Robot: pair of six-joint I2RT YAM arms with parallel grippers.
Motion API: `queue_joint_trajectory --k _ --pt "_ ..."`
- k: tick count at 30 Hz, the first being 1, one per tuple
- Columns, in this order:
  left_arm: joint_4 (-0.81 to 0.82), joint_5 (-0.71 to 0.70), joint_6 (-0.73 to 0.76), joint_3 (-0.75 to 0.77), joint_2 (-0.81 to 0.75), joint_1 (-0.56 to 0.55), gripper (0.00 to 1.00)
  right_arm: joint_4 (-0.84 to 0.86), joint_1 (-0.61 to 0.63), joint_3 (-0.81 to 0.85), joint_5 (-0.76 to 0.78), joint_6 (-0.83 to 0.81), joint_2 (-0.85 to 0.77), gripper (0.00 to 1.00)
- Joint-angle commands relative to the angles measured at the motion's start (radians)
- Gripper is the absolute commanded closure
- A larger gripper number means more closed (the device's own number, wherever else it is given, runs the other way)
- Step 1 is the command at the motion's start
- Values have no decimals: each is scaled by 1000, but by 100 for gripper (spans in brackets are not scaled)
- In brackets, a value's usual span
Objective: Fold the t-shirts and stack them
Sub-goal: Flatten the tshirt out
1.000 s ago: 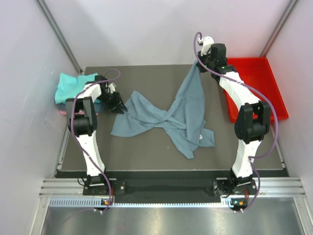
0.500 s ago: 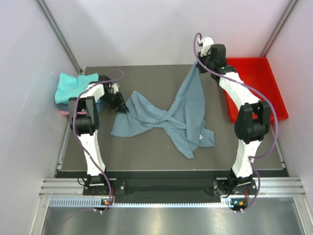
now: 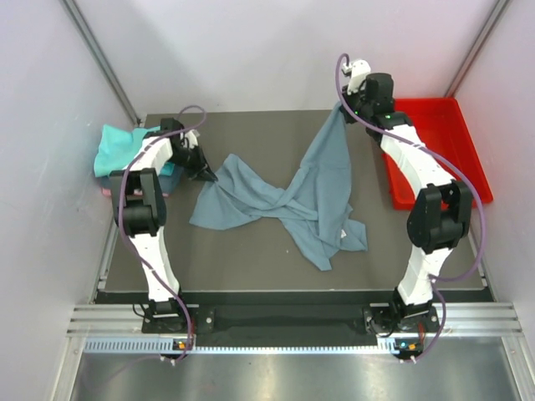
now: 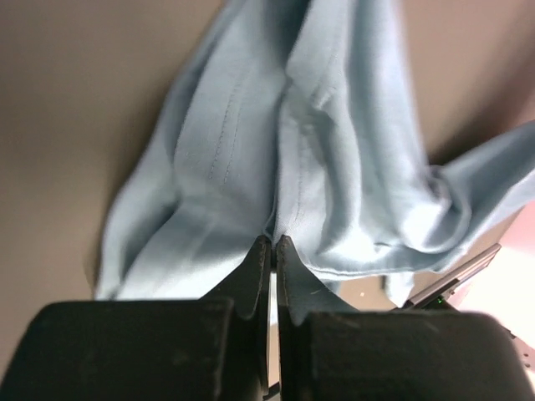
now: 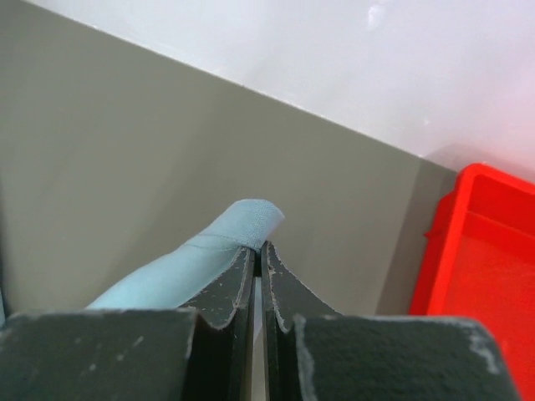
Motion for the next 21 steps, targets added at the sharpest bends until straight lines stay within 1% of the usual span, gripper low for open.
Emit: queue_joint_trajectory --k 1,7,11,13,14,15,17,21 --pt "13 40 14 50 -111 8 100 42 8 -1 11 -18 -114 100" --pt "13 58 24 29 -161 4 100 39 9 -63 16 -38 -214 100" --pt "1 115 43 32 -210 7 100 31 9 -120 14 -63 -285 100" --pt "24 106 21 8 -226 5 88 36 9 -148 13 -67 -324 100" --pt "34 98 11 -9 -229 5 79 40 9 -183 11 -66 -337 100" --pt "44 91 5 -26 -224 4 76 43 9 -197 2 -57 -354 100" --pt "56 80 4 -54 -194 4 65 45 11 -229 -10 -49 -363 100" --pt "50 23 -6 -37 -133 2 60 40 12 -241 -26 -49 -377 100"
